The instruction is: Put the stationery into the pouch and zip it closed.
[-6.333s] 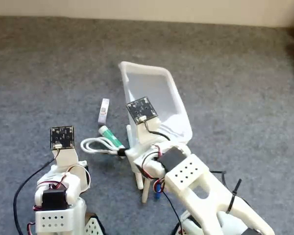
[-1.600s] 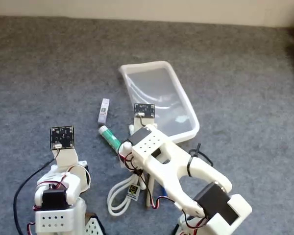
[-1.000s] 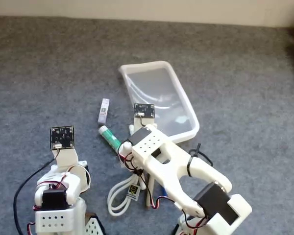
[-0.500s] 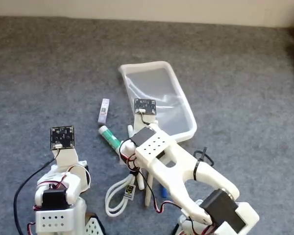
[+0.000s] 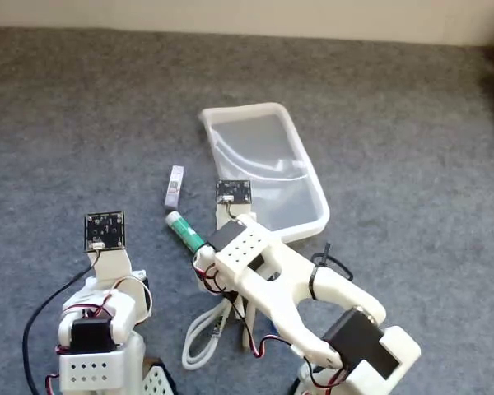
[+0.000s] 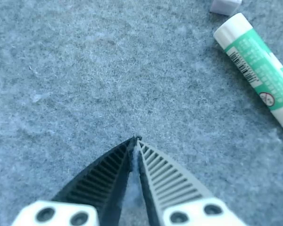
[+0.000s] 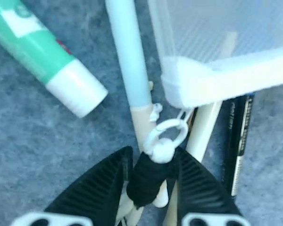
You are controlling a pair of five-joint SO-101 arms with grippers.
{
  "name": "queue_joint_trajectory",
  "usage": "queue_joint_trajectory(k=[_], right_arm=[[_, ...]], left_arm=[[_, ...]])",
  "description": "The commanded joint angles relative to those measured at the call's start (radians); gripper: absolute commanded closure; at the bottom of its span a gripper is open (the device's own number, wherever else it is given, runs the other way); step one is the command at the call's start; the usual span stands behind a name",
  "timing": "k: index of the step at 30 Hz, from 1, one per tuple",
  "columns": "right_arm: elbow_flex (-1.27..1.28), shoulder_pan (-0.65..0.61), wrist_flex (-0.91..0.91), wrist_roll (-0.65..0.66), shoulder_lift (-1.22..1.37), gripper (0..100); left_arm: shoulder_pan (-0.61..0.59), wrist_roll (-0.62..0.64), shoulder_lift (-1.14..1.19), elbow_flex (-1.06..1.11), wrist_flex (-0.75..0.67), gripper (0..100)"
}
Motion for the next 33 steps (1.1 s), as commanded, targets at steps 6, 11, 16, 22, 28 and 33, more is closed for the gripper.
queue_joint_trajectory(k=[6,11,16,22,28,33], right_arm=[[-0.045,-0.012,0.067,0.046,-0.012,86.8],[-0.045,-0.012,0.067,0.052,-0.012,86.8],[-0.047,-0.012,0.067,0.054,-0.013,86.8],[-0.039,-0.005,0.058,0.054,-0.159,86.8],[0.044,-0.005,-0.039,0.054,-0.193,86.8],[0.051,-0.008,-0.062,0.054,-0.127,86.8]], left_arm=[[0.010,0.011,-0.007,0.018,0.002,99],[0.010,0.011,-0.007,0.018,0.002,99],[0.010,0.011,-0.007,0.018,0.002,99],[0.010,0.011,-0.007,0.018,0.002,99],[0.010,0.011,-0.007,0.018,0.002,99],[0.010,0.011,-0.007,0.018,0.002,99]])
